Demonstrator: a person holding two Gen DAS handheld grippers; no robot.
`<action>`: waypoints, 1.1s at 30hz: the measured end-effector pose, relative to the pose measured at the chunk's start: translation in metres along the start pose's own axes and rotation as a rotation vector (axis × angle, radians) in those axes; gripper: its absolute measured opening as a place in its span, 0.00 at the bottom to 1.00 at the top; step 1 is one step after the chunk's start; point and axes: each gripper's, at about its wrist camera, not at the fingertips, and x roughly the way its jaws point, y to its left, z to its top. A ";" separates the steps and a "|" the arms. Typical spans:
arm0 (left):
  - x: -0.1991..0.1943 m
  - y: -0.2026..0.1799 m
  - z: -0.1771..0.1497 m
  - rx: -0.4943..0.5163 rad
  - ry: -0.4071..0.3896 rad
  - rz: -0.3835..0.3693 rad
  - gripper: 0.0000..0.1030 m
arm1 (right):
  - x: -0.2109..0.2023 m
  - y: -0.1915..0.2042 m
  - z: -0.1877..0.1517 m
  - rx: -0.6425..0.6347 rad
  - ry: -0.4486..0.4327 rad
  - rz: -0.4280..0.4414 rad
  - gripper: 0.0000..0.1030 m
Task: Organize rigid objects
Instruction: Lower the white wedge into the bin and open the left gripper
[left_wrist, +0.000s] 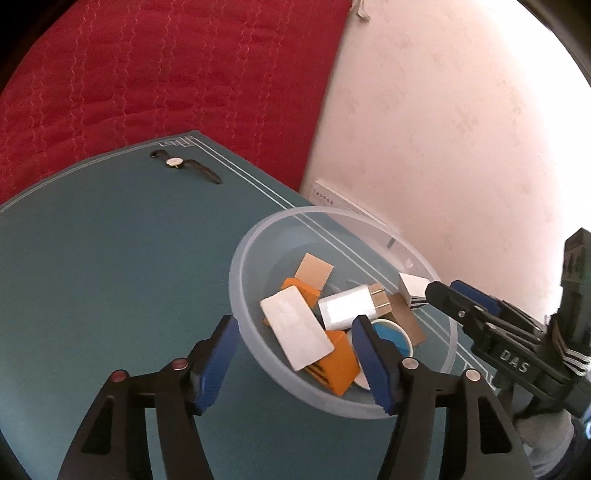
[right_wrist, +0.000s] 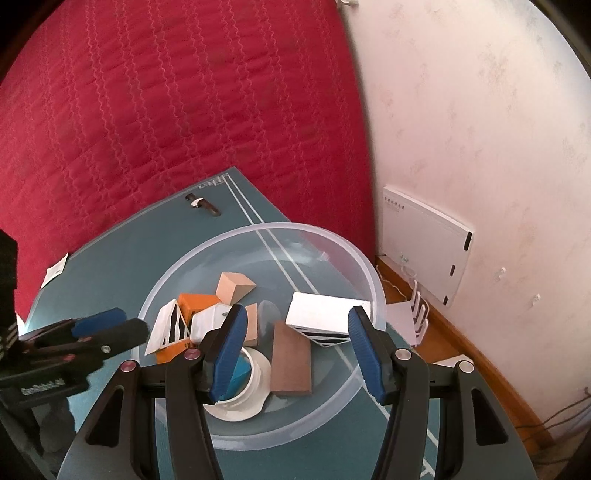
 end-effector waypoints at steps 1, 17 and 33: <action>-0.003 0.001 -0.001 0.001 -0.007 0.009 0.68 | 0.000 0.000 0.000 0.001 0.000 0.001 0.56; 0.035 0.011 -0.002 0.033 0.053 0.198 0.84 | -0.005 0.000 -0.008 0.007 0.006 0.012 0.56; 0.013 0.007 -0.014 0.065 0.026 0.271 1.00 | -0.019 0.001 -0.022 -0.013 0.057 -0.041 0.75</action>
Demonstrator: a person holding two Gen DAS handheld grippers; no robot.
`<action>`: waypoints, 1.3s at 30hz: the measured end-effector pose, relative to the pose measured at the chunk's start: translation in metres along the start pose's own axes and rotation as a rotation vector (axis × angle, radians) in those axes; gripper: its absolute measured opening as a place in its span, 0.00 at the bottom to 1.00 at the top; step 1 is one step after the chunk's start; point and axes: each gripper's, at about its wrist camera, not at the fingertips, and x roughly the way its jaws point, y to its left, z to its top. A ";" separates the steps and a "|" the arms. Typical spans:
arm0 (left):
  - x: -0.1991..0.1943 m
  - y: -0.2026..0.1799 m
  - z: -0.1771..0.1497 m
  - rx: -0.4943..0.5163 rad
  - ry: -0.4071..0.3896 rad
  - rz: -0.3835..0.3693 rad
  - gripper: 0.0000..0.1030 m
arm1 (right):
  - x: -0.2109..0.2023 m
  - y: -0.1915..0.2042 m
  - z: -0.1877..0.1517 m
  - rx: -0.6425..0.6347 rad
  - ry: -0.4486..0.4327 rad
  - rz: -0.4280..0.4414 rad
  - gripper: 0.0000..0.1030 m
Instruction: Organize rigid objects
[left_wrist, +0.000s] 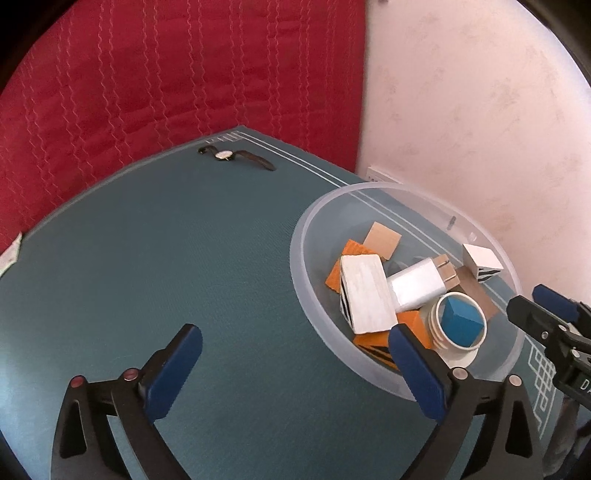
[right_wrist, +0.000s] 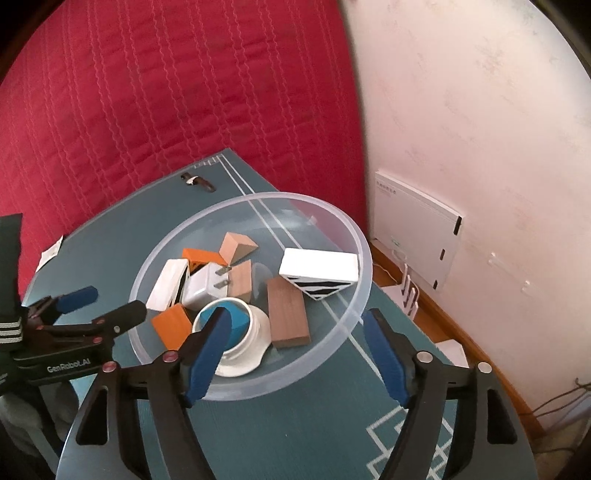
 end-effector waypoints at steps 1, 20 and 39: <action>-0.003 -0.001 -0.001 0.004 -0.009 0.009 1.00 | -0.001 0.000 -0.001 0.000 0.000 -0.004 0.76; -0.045 0.000 0.003 0.003 -0.105 0.092 1.00 | -0.016 0.015 -0.007 -0.043 0.009 -0.038 0.87; -0.042 -0.010 0.000 0.033 -0.101 0.115 1.00 | -0.014 0.020 -0.009 -0.092 0.023 -0.071 0.88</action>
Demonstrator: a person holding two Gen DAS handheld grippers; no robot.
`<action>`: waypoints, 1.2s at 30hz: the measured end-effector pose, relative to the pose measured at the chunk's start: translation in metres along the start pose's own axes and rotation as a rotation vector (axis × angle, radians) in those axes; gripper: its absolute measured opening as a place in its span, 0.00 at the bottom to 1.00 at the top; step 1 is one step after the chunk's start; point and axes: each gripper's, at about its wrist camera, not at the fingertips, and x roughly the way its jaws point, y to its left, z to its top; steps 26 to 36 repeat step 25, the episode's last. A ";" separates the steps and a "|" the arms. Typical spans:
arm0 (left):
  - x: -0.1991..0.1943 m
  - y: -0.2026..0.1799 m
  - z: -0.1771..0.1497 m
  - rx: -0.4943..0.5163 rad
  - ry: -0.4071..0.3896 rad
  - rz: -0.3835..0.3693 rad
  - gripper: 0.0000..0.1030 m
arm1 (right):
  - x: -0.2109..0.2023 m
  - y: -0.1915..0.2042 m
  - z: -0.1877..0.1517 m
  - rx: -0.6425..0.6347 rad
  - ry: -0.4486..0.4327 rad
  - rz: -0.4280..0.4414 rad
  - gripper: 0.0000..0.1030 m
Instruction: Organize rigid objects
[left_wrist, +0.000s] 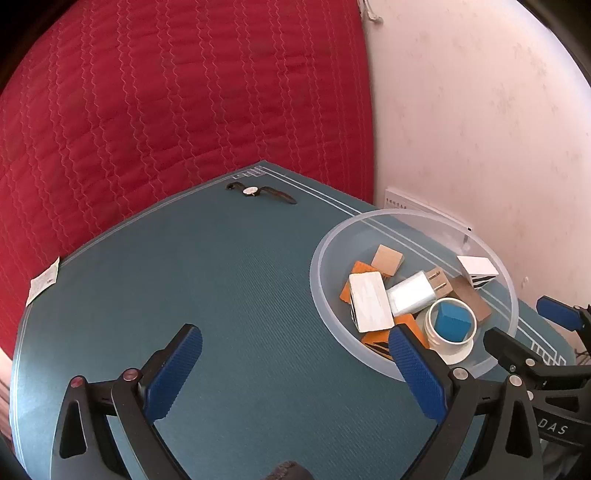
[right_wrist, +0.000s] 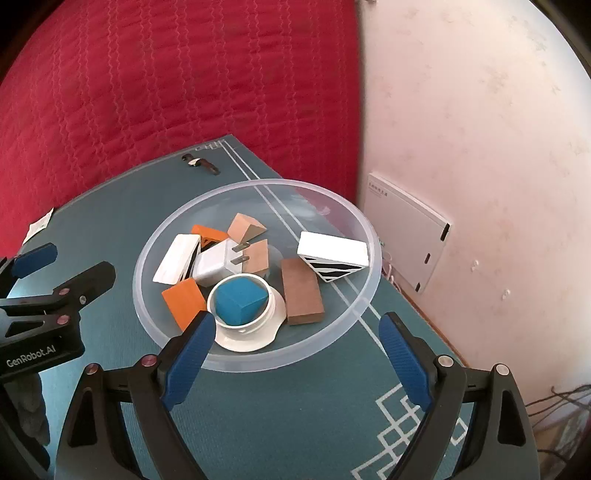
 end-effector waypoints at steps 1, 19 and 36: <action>0.001 0.000 0.000 0.000 0.004 -0.003 1.00 | 0.001 0.001 0.000 -0.002 0.001 0.000 0.88; 0.007 -0.009 -0.004 -0.001 0.025 -0.034 1.00 | 0.006 0.006 -0.003 -0.010 0.018 0.000 0.88; 0.007 -0.008 -0.008 -0.003 0.038 -0.023 1.00 | 0.006 0.007 -0.004 -0.009 0.018 0.014 0.88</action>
